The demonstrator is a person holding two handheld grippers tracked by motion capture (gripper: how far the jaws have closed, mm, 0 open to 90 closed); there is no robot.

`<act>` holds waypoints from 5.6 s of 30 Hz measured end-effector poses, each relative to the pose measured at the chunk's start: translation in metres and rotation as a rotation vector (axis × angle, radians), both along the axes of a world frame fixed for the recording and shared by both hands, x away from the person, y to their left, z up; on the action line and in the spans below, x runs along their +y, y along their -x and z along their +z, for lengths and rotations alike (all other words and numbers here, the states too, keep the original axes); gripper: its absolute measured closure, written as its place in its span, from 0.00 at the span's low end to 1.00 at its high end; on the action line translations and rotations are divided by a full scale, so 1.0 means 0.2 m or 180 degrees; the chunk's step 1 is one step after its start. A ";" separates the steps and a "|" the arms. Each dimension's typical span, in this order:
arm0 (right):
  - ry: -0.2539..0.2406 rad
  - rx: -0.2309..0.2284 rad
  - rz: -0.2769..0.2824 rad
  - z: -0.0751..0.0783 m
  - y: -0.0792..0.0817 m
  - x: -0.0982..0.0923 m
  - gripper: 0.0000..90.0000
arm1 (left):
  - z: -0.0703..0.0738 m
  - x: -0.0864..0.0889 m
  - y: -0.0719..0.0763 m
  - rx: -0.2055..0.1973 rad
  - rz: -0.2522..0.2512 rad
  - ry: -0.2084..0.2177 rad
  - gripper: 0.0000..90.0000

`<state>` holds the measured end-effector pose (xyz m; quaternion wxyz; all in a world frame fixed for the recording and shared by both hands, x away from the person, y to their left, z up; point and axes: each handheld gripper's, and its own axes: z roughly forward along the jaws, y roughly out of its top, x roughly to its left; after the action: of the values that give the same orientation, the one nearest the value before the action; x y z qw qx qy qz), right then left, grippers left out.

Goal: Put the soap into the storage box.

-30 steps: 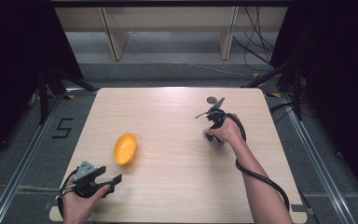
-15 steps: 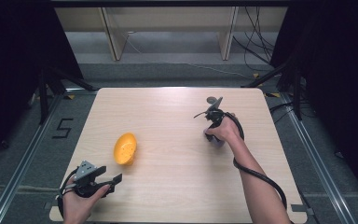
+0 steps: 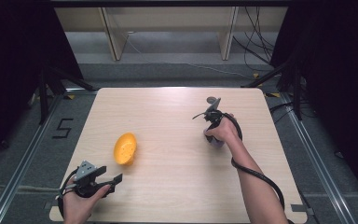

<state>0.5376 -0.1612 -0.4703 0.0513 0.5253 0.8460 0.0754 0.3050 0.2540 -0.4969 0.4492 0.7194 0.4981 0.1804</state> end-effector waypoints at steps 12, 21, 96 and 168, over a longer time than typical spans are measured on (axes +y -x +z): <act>-0.0021 -0.0036 0.0070 0.00 0.02 -0.02 0.56 | 0.00 0.00 0.00 0.0013 0.0010 -0.0023 0.26; -0.0016 -0.0218 0.0223 0.00 0.05 -0.03 0.56 | 0.00 0.01 0.00 -0.0021 -0.0009 -0.0005 0.26; 0.0593 -0.2468 0.2096 0.25 0.96 -0.01 0.56 | 0.29 -0.44 -0.11 -0.0065 -0.0966 0.0214 0.30; 0.0594 -0.2715 0.2637 0.23 1.17 0.08 0.56 | 0.37 -1.15 -0.41 0.0957 -0.1946 0.0702 0.64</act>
<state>0.3029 -0.1451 -0.4241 0.3984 0.0685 0.8881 0.2187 0.3866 0.0244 -0.4231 0.4791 0.8009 0.3368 -0.1250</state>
